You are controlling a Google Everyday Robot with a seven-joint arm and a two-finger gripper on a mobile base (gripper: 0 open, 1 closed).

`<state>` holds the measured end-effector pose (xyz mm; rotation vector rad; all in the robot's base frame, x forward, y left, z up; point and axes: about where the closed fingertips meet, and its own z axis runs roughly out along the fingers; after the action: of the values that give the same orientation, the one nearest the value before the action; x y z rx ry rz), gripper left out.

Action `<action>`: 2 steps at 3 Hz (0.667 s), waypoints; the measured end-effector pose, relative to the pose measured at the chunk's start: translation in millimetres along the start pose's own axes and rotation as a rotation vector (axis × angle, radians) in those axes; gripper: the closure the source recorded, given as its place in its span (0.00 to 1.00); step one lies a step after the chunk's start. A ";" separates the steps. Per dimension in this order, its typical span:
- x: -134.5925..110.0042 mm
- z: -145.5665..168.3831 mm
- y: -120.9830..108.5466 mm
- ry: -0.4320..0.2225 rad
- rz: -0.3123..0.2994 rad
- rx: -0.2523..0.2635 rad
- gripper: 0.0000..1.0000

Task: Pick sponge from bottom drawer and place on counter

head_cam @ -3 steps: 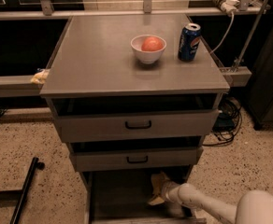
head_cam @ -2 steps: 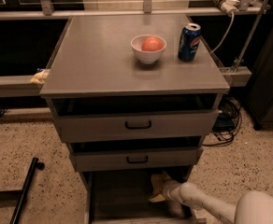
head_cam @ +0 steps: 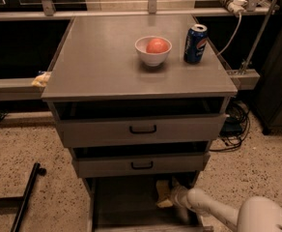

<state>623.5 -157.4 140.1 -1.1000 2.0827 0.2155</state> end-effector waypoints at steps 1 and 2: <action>11.5 5.8 -3.6 0.022 0.024 0.006 0.12; 20.7 12.0 -2.6 0.037 0.039 0.001 0.14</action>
Offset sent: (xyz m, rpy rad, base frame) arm 0.0023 -0.0166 -0.0333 -0.0127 0.0607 -0.0523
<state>625.0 -166.6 117.9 -1.0705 2.1385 0.2143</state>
